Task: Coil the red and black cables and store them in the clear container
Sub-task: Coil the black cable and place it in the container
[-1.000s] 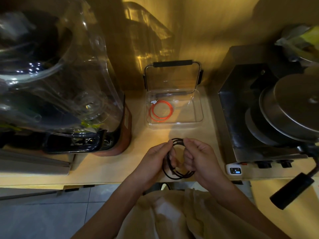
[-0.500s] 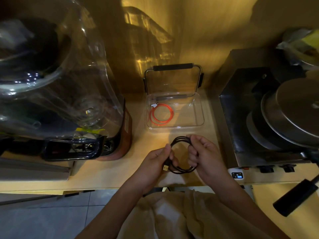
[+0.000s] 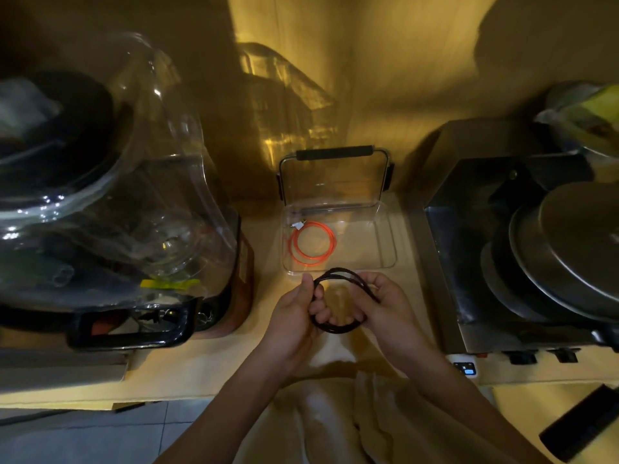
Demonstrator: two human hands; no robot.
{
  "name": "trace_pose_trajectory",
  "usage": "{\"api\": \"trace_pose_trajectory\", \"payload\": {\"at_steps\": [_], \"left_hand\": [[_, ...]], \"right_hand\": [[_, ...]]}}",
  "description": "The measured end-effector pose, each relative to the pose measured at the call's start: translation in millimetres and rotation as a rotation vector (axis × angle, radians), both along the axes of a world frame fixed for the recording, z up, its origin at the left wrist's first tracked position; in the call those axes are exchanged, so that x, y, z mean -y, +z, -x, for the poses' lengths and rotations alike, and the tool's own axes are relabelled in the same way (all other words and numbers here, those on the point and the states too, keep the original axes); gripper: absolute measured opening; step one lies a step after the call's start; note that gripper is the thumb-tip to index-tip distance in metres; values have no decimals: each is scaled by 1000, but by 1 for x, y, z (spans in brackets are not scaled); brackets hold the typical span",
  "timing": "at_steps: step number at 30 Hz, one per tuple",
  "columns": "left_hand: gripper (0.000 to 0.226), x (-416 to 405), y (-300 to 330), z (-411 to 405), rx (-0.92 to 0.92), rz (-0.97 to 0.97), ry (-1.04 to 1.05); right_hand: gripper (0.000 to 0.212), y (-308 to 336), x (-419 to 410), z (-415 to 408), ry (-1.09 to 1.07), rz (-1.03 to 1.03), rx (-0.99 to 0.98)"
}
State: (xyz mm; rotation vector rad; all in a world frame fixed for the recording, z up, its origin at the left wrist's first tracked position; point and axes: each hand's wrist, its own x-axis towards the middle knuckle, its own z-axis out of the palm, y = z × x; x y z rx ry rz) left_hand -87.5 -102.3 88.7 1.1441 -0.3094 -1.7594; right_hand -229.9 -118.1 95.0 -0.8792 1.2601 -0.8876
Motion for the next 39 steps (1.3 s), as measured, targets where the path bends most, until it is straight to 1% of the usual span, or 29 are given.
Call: {"api": "trace_pose_trajectory", "payload": {"at_steps": [2,6,7,8,11,13,15,16,17,21,23,25,27,29,32,35,37,39], "left_hand": [[38,9,1,1,24,17,-6],[39,26,-4,1,40,10,-41],[38,30,-6,1,53,12,-51],[38,34,-7,2,68,14,-62],[35,44,-8,6,92,14,-118],[34,50,-10,6,67,14,-161],[33,55,-14,5,82,31,-229],[32,60,-18,4,108,30,-257],[32,65,-21,4,141,23,-271],[25,80,-29,8,303,31,-285],[24,89,-34,11,377,18,-293],[23,100,-43,13,427,-15,-271],[21,110,-51,17,468,-58,-223],[21,118,-60,20,509,-92,-181],[20,131,-69,24,536,-119,-128],[19,144,-77,26,549,-135,-107],[16,151,-82,28,553,-179,-92],[18,160,-88,31,576,-211,-84]], "right_hand": [[8,-5,8,-1,33,95,-168],[27,-15,26,2,85,182,-414],[31,-14,29,2,95,178,-450],[32,-13,31,2,87,152,-442],[31,-11,42,3,11,8,-254],[37,-18,54,7,-22,-87,-137],[46,-21,64,13,-3,-164,-36],[47,-23,71,16,6,-187,-7],[43,-25,77,19,1,-210,28],[40,-25,97,21,-98,-358,254],[38,-29,107,20,-121,-389,264],[34,-32,117,19,-123,-386,179],[30,-35,126,18,-93,-336,26],[17,-38,133,15,-125,-289,-89],[22,-46,138,15,-132,-165,-244],[30,-54,139,18,-50,-121,-292],[29,-59,141,21,33,-141,-315],[29,-68,148,22,86,-195,-327]]}}
